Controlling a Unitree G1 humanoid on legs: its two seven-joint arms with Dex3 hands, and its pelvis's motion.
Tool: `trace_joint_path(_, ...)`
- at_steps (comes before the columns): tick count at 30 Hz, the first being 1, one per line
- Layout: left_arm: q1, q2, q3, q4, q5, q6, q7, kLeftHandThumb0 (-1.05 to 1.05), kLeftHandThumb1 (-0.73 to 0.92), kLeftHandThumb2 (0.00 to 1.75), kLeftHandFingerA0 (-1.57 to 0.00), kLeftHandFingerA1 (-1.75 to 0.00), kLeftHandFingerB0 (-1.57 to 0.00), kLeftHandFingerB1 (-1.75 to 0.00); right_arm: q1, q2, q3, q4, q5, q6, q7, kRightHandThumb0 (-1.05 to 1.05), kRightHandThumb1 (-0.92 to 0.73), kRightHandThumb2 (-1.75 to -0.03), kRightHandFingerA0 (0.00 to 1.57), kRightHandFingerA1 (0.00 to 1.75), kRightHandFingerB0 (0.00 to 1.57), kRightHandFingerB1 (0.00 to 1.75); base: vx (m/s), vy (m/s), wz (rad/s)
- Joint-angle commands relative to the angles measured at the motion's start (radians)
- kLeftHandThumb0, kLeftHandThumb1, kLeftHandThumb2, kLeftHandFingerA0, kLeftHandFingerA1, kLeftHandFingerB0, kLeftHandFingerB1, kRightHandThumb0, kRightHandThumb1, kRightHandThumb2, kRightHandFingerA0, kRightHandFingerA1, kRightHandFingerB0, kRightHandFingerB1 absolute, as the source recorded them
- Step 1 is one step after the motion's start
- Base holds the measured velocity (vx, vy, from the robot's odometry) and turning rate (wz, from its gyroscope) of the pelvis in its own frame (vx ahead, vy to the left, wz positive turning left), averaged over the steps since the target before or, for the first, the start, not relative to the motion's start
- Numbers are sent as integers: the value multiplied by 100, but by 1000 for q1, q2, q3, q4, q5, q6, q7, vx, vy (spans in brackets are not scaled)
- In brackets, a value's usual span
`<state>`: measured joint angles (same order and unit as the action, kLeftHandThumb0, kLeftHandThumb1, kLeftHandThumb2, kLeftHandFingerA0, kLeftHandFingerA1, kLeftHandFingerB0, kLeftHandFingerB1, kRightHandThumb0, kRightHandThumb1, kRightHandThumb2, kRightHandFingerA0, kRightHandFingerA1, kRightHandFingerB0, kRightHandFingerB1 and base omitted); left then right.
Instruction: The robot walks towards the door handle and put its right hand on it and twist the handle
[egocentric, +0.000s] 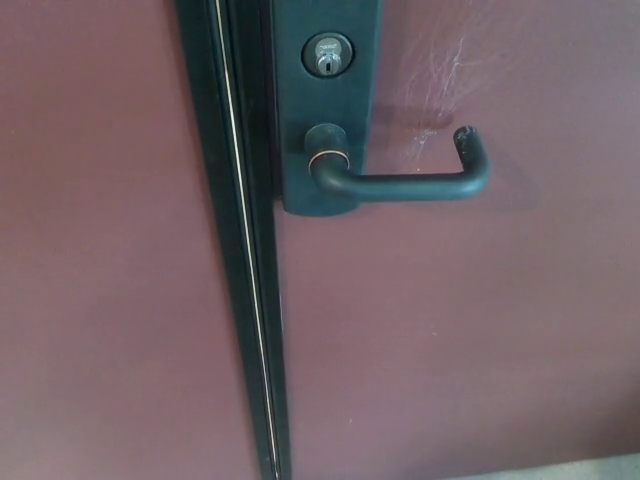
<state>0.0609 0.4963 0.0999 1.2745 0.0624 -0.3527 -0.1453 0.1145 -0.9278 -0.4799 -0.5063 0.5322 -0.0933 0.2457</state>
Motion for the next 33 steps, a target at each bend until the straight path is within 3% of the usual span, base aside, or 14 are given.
trace_joint_path(1, -2, 32, -15, 10, 28, 4, -1, -30, 52, 66, -55, -49, -44, -44, -274, -162, 174, -33, 110, 299, 90, -50, -44, -72, 54, 52, 45, 47, 0, 0, 0)
trace_joint_path(2, 2, 33, -14, 11, 26, 5, -3, -30, 52, 66, -55, -49, -44, -44, -327, -166, 213, -33, 101, 327, 86, -51, -44, -73, 54, 52, 45, 47, 0, 0, 0)
trace_joint_path(3, 2, 33, -14, 11, 26, 6, -5, -30, 52, 66, -54, -48, -44, -44, -367, -166, 241, -31, 91, 346, 85, -46, -53, -56, 60, 43, 49, 37, 0, 0, 0)
trace_joint_path(9, 0, 27, -15, 18, 26, 12, -9, -31, 52, 66, -54, -48, -44, -44, -468, -164, 312, -26, 63, 410, 93, -48, -53, -56, 60, 43, 49, 37, 0, 0, 0)
trace_joint_path(15, -14, 27, -10, 16, 19, 16, -14, -31, 52, 66, -54, -48, -43, -44, -648, -133, 489, 11, -47, 470, 136, -49, -53, -56, 59, 43, 49, 37, 0, 0, 0)
trace_joint_path(18, -22, 39, -30, 14, 39, 14, -7, -30, 52, 66, -53, -48, -44, -44, -800, -104, 616, 59, -107, 558, 175, -48, -53, -56, 59, 42, 49, 37, 0, 0, 0)
trace_joint_path(25, -16, 40, -33, 8, 32, 17, -11, -30, 52, 66, -53, -48, -44, -44, -893, -88, 678, 89, -120, 622, 200, -47, -53, -56, 58, 42, 49, 37, 0, 0, 0)
trace_joint_path(33, -16, 47, -37, 21, 25, 21, -18, -31, 52, 66, -54, -48, -44, -44, -989, -3, 799, 142, -229, 673, 227, -46, -53, -56, 58, 42, 49, 37, 0, 0, 0)
